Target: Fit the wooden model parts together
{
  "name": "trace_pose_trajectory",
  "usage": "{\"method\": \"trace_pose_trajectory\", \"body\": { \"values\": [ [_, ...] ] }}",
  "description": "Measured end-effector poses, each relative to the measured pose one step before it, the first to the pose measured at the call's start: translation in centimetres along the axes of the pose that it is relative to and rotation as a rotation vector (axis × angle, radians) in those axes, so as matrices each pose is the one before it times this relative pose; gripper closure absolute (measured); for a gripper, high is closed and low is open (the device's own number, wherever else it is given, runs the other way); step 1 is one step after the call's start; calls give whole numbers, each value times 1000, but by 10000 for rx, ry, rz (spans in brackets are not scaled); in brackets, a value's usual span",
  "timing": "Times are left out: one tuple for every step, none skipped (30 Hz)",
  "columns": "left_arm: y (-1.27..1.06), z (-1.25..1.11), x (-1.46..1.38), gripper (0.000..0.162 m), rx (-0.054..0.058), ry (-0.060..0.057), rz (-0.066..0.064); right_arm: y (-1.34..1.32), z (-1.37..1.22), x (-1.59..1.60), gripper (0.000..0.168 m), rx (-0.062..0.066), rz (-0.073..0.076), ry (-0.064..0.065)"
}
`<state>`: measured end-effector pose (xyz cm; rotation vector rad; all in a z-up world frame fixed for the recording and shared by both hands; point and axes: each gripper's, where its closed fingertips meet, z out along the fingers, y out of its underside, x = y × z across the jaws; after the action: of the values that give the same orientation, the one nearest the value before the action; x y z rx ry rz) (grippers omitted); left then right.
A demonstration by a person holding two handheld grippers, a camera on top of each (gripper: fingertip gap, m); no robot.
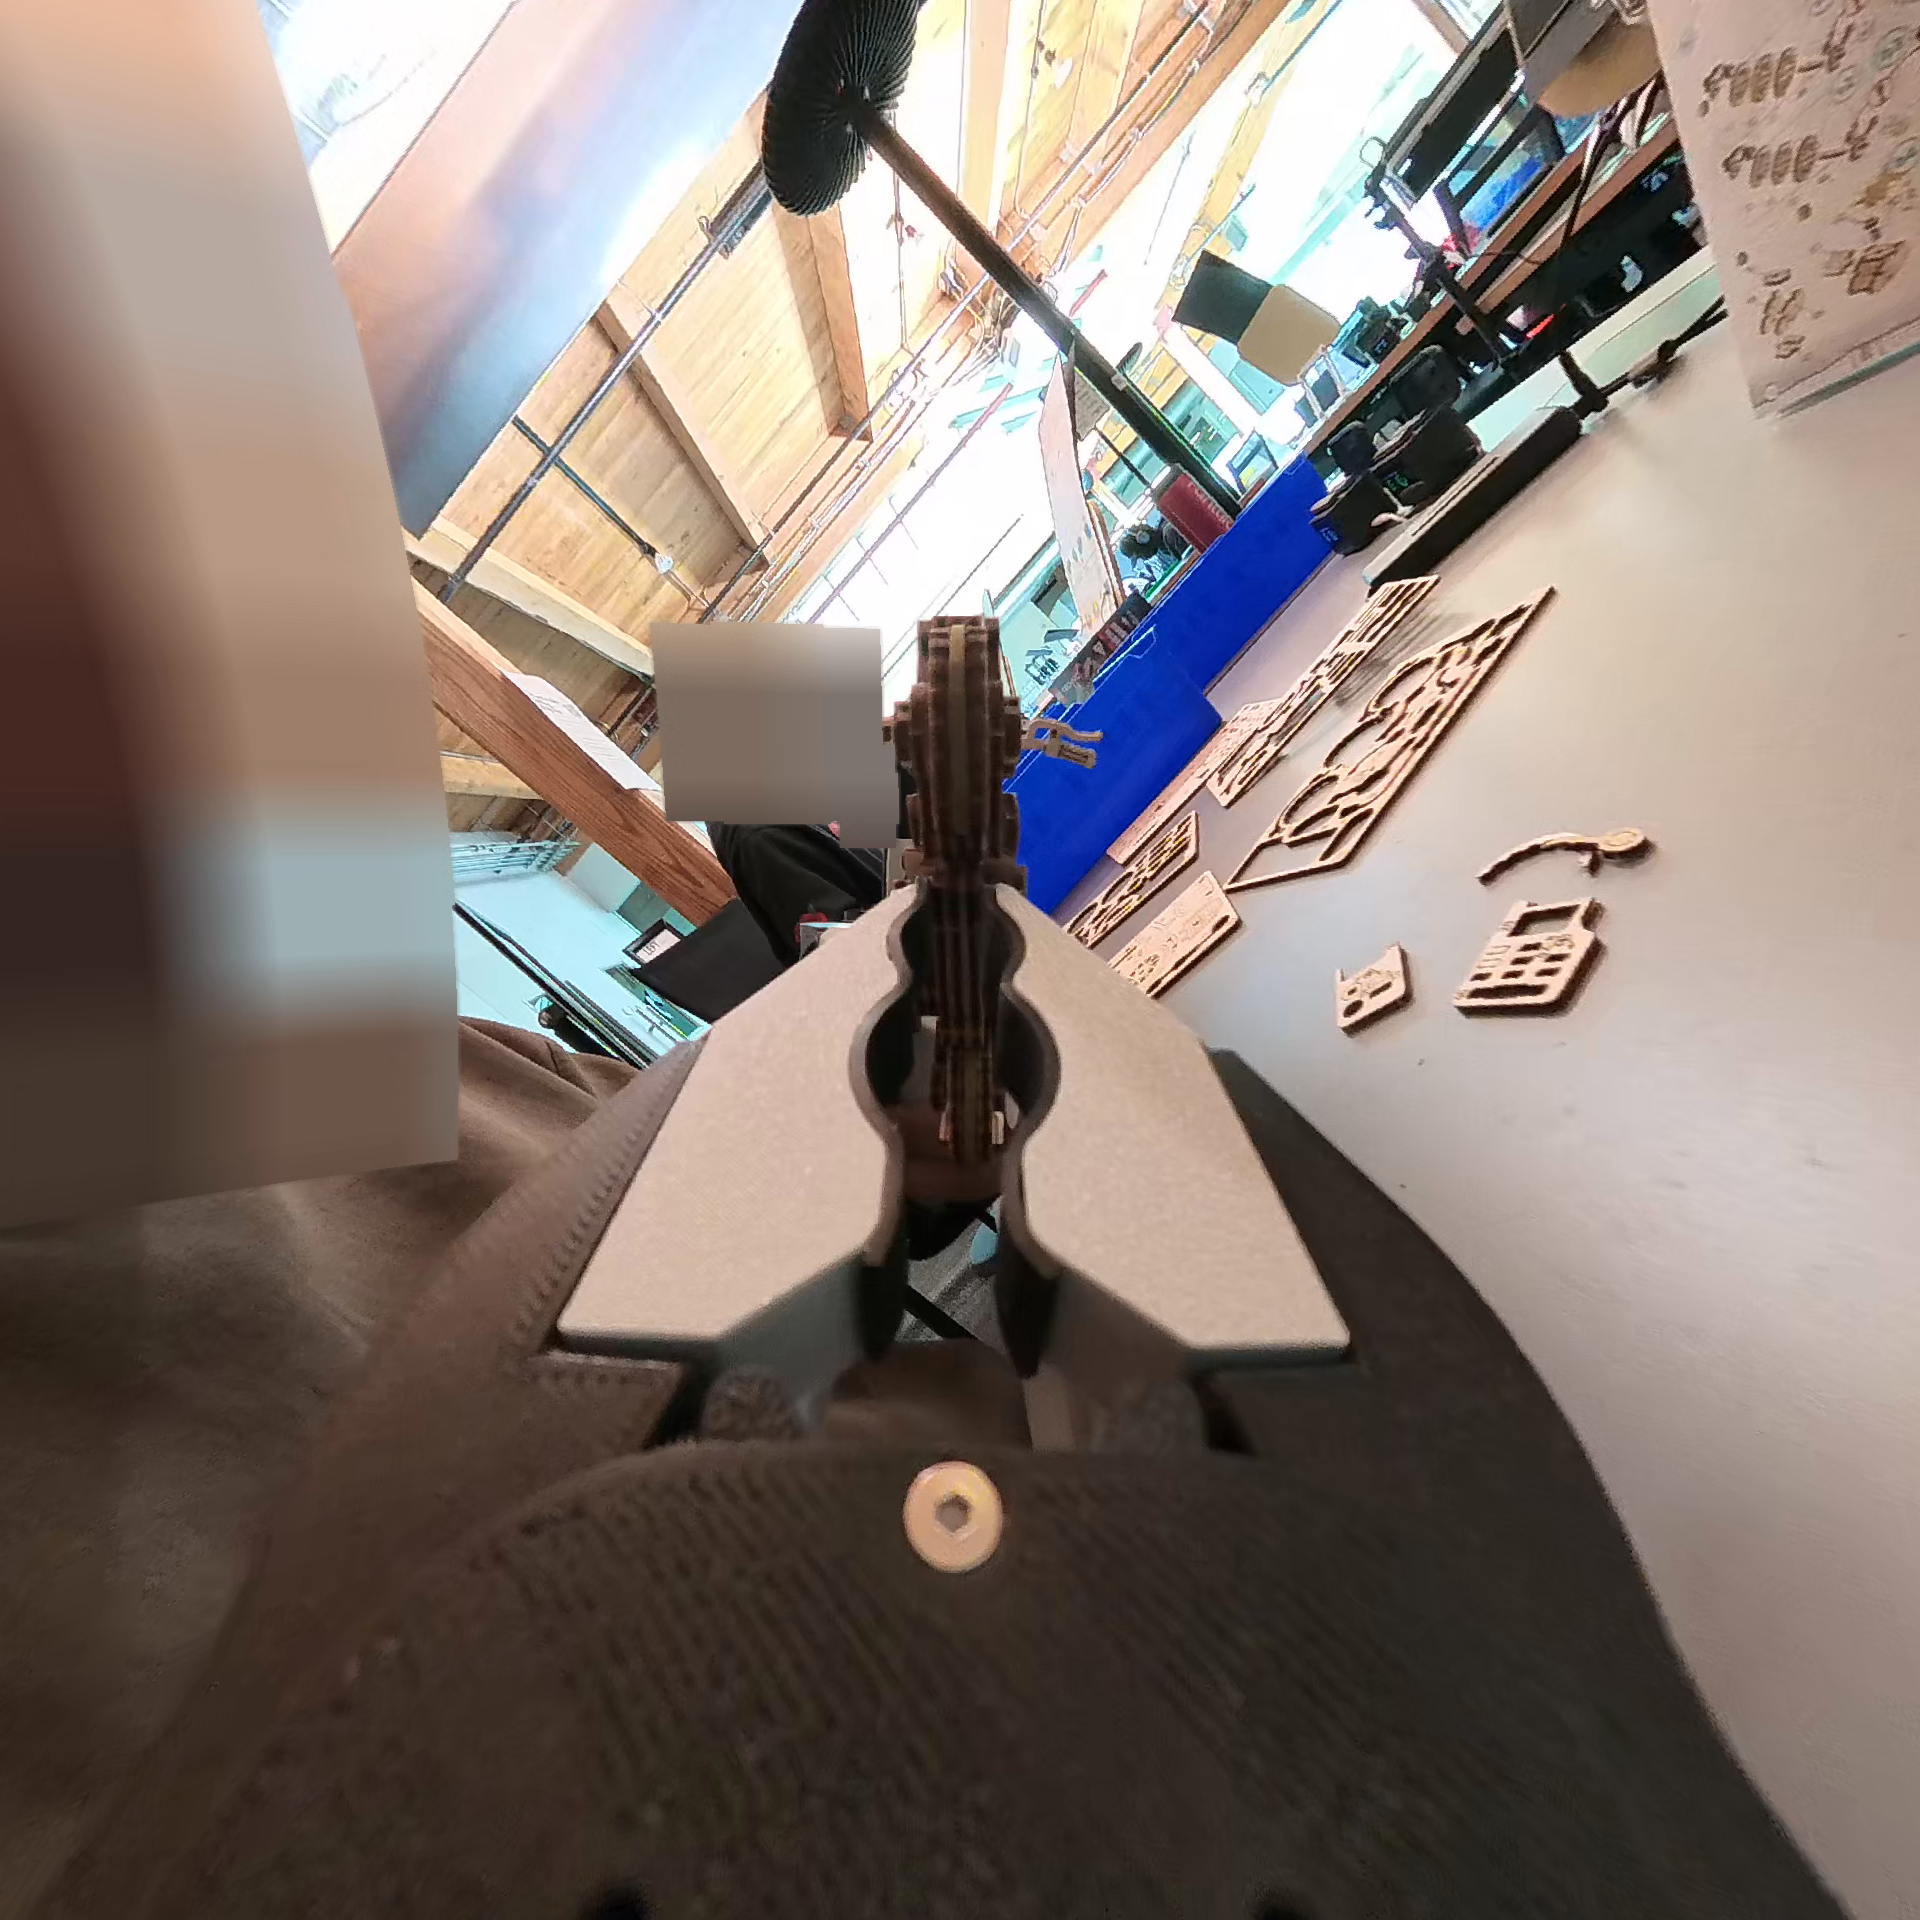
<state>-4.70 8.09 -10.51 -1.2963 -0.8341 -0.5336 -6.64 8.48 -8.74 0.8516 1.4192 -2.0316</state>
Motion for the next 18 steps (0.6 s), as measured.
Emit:
{"method": "trace_pose_trajectory", "body": {
  "values": [
    [21,7,43,135,-14,16,24,-20,-26,-17,162,2,18,-17],
    [46,26,29,135,-44,-7,49,-29,-14,21,162,4,22,-13],
    [11,1,53,135,-29,-14,98,-17,-17,-17,162,6,26,-29],
    [-32,-24,55,135,2,-28,131,-66,-19,-78,162,8,43,-41],
    [-55,-40,19,136,4,-47,141,-43,-28,-66,162,10,41,-44],
    [-41,-30,30,136,-9,-49,135,-30,-16,-9,162,7,50,-35],
    [-35,-21,1,136,-20,-49,107,15,-67,31,159,8,55,-40],
    [-77,-44,-62,136,15,-74,86,-42,-44,59,156,4,54,23],
    [-95,-66,-79,136,23,-74,82,-60,-43,68,154,8,33,50],
    [-93,-82,-113,137,9,-84,88,-192,-51,91,151,71,50,54],
    [-162,-124,-168,136,25,-119,93,-256,-107,209,148,122,60,105],
    [-251,-188,-217,137,37,-150,119,-280,-136,305,146,107,42,127],
    [-297,-266,-321,136,8,-223,180,-288,-228,260,144,105,56,92],
    [-331,-340,-532,136,-44,-368,275,-248,-325,17,142,112,83,85],
    [-291,-397,-839,136,-137,-607,412,-324,-259,168,141,108,59,104],
    [-144,-411,-1044,136,-290,-771,631,-408,-319,231,140,123,12,139],
    [83,-343,-1127,136,-461,-873,866,-432,-516,387,140,137,-27,178],
    [208,-265,-1058,136,-519,-900,1023,-375,-309,332,140,123,-34,155]
  ]
}}
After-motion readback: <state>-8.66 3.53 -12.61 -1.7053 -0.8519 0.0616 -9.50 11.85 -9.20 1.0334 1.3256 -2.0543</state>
